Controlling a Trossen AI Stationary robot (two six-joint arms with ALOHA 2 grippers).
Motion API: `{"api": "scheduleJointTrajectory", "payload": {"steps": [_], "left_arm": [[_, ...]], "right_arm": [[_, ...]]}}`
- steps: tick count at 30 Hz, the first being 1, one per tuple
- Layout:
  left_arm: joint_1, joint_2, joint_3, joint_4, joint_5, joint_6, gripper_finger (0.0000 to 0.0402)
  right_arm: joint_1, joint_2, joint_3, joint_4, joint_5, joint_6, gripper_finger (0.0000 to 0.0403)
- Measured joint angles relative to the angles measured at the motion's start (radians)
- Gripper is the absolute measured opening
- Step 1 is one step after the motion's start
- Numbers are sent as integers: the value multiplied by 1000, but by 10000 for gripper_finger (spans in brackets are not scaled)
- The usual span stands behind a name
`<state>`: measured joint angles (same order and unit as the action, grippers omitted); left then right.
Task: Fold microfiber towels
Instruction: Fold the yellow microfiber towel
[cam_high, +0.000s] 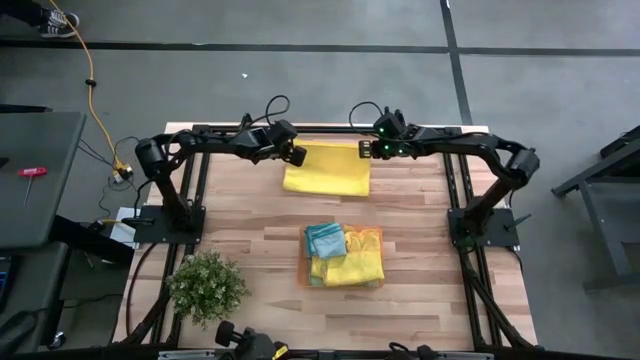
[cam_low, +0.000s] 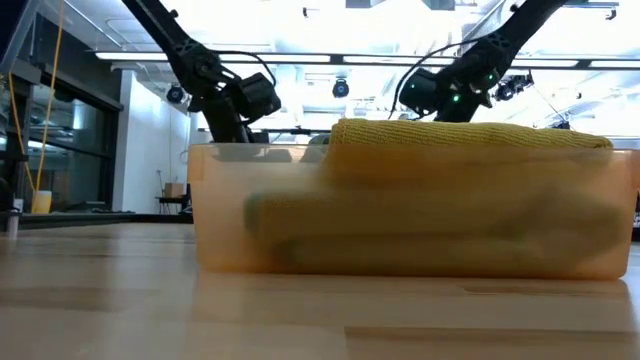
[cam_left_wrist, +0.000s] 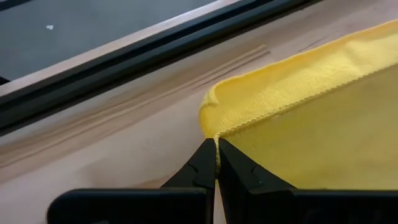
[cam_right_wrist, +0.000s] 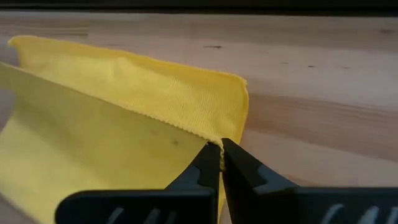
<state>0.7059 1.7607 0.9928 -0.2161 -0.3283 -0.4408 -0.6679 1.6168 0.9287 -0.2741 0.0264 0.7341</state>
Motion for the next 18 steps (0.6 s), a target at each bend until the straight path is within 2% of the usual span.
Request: {"api": "scheduleJointTrajectory", "payload": {"steps": [7, 18], "left_arm": [[2, 3, 0, 20, -44, 42, 0], [13, 3, 0, 47, -47, 60, 0]], "right_arm": [[-12, 93, -1, 93, -8, 52, 0], [-40, 113, -1, 127, -7, 52, 0]]}}
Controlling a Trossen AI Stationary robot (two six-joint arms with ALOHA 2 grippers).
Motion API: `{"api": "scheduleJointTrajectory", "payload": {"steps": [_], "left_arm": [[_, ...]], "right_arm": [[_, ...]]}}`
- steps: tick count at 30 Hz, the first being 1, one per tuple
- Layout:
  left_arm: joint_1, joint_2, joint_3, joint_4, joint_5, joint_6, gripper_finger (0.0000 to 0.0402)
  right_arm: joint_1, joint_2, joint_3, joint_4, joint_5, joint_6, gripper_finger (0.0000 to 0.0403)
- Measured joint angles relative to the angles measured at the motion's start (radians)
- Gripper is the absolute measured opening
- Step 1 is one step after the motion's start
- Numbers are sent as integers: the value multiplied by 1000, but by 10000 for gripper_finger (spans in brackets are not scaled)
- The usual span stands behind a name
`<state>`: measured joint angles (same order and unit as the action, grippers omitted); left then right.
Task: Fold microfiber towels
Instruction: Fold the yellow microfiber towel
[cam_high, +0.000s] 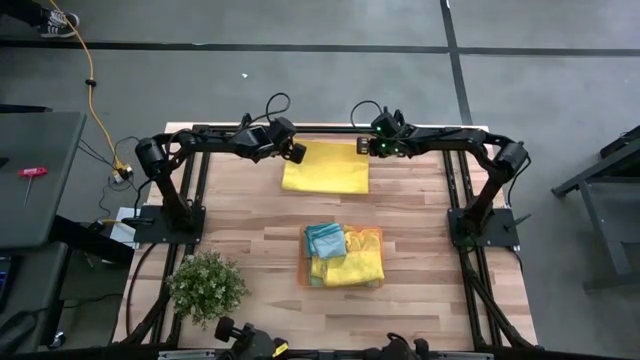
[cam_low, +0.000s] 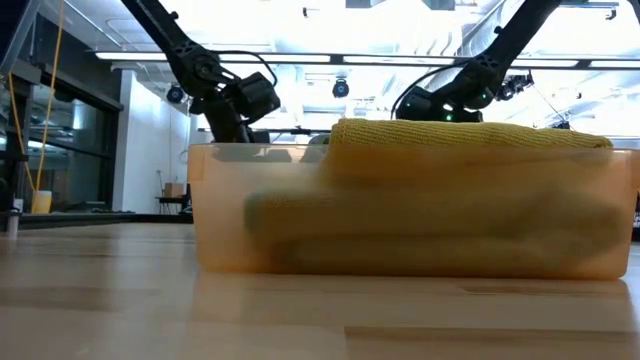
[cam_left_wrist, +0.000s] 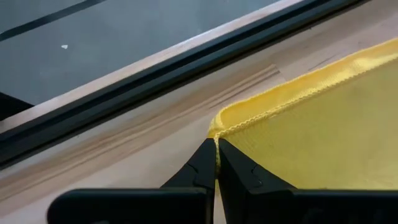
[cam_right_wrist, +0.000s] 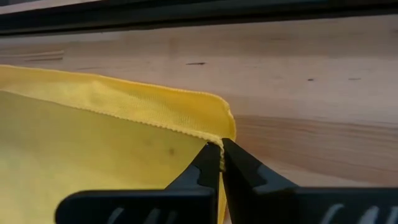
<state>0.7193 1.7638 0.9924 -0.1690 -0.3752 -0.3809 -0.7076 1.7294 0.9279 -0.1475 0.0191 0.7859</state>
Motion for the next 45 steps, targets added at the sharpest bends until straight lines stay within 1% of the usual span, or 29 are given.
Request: {"api": "scheduleJointTrajectory", "payload": {"steps": [16, 20, 34, 36, 39, 45], "left_arm": [[0, 0, 0, 14, -2, 0, 5], [0, 0, 0, 16, -2, 0, 5], [0, 0, 0, 14, -3, 0, 6], [1, 0, 0, 14, -4, 9, 12], [12, 0, -1, 12, -7, 32, 33], [48, -7, -1, 12, -18, 45, 97]], "right_arm": [[-6, 0, 0, 7, 16, 0, 0], [-6, 0, 0, 15, 33, 1, 0], [-6, 0, 0, 25, 35, 0, 0], [-6, 0, 0, 25, 35, 0, 0], [-6, 0, 0, 24, 38, 0, 0], [-6, 0, 0, 24, 37, 0, 0]]}}
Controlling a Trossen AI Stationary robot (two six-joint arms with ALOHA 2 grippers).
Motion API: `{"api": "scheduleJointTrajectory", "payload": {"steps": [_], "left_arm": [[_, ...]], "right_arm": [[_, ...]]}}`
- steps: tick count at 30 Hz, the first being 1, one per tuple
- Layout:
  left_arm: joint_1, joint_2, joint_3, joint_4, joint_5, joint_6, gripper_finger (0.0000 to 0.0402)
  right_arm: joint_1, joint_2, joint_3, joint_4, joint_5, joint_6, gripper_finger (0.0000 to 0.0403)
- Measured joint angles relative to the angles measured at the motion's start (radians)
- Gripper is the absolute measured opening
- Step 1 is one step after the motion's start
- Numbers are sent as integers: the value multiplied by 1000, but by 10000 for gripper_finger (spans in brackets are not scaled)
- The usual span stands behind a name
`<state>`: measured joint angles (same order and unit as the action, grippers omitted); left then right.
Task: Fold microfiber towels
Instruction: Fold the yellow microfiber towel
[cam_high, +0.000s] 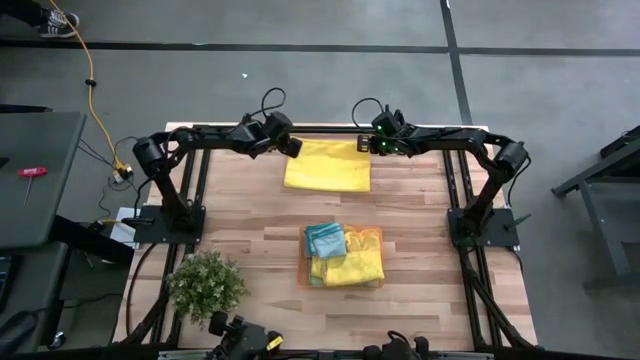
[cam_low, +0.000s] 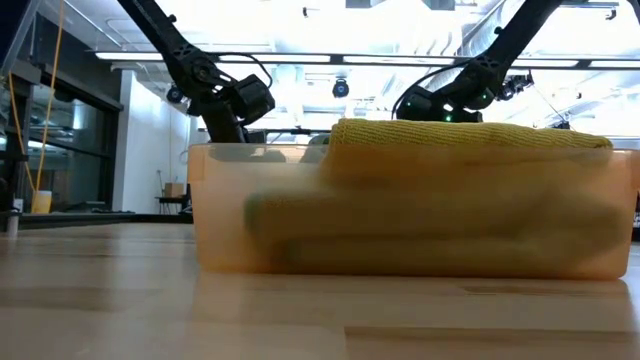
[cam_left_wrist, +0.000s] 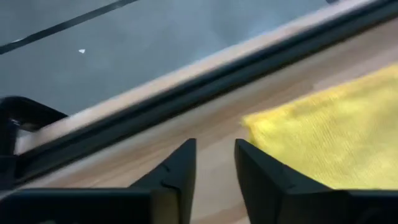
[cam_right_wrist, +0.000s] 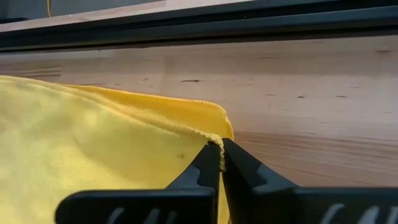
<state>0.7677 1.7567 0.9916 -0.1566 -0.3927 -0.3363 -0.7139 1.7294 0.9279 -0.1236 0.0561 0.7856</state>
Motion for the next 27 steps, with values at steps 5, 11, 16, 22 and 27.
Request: {"api": "scheduleJointTrajectory", "payload": {"steps": [5, 11, 16, 22, 27], "left_arm": [[21, -27, 0, -2, 21, 36, 147], [18, -56, 0, -4, 80, 60, 178], [2, -56, 0, 0, 188, 60, 177], [-24, -56, 0, 21, 202, 60, 179], [-31, -56, 0, 26, 201, 60, 178]], "right_arm": [[0, 0, 0, 0, -3, 1, 0], [0, 0, 0, 1, -3, 2, 0], [0, 0, 0, 19, -3, 1, 0], [-2, 0, 0, 28, 21, 2, 0], [-22, 0, 0, 19, 15, 20, 26]]}}
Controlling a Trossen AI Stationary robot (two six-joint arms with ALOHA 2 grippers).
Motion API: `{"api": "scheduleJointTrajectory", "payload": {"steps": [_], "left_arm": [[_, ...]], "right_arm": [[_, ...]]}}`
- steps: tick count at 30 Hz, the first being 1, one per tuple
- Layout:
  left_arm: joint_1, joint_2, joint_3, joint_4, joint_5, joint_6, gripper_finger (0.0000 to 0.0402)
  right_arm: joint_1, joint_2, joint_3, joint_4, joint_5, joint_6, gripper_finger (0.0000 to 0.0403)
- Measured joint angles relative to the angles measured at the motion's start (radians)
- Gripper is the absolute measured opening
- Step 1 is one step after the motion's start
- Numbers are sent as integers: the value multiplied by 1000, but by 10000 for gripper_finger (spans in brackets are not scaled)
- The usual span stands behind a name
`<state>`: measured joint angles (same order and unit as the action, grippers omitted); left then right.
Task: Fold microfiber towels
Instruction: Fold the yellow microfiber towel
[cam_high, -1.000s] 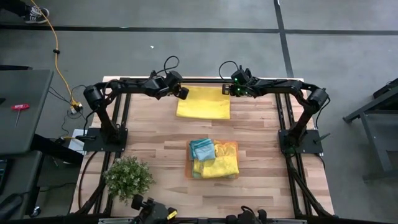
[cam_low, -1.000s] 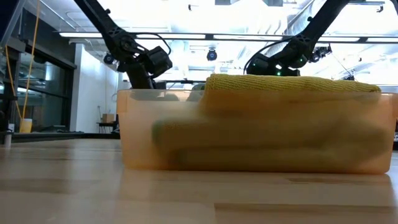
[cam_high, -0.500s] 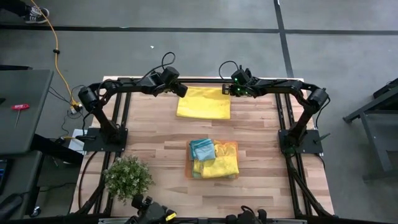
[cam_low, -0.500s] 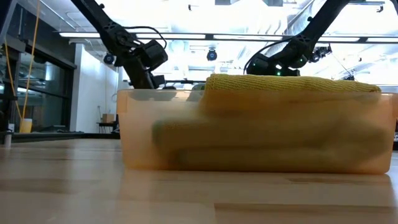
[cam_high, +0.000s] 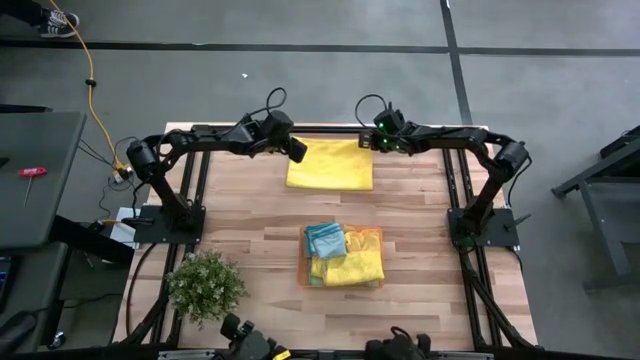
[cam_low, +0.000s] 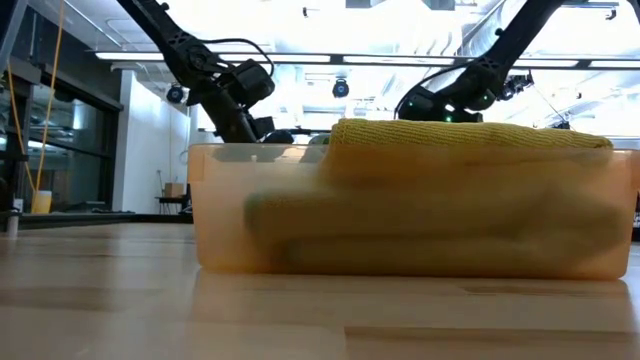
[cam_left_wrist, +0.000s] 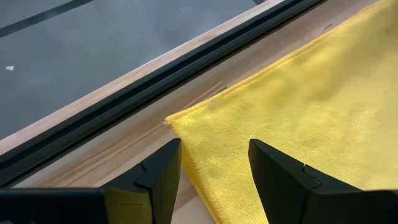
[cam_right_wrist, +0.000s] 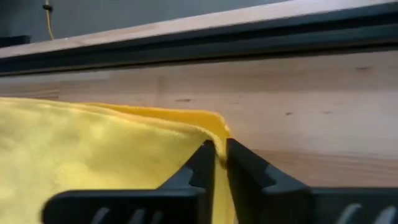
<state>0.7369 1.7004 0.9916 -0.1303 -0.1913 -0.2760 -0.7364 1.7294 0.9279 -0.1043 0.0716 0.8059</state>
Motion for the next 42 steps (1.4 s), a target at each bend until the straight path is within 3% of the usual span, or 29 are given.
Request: {"api": "scheduleJointTrajectory", "payload": {"steps": [8, 15, 18, 26, 31, 37, 42], "left_arm": [[0, 0, 0, -2, -1, 0, 177], [0, 0, 0, 0, -1, 0, 179], [0, 0, 0, 0, 51, 0, 178], [-10, 1, 1, -70, 356, 184, 175], [-41, 8, 1, -131, 361, 314, 147], [-60, 11, -6, -156, 321, 384, 16], [-55, 11, -52, -132, 325, 385, 4]], "right_arm": [[-61, -10, 0, 16, -52, -17, 152], [-121, -123, 0, -44, -145, -132, 243], [-124, -173, 0, -113, -181, -185, 253], [-89, -212, 0, -248, -200, -247, 255], [-62, -212, 0, -242, -187, -246, 255], [-53, -212, 0, -243, -187, -246, 255], [-53, -212, 0, -243, -186, -246, 255]]}}
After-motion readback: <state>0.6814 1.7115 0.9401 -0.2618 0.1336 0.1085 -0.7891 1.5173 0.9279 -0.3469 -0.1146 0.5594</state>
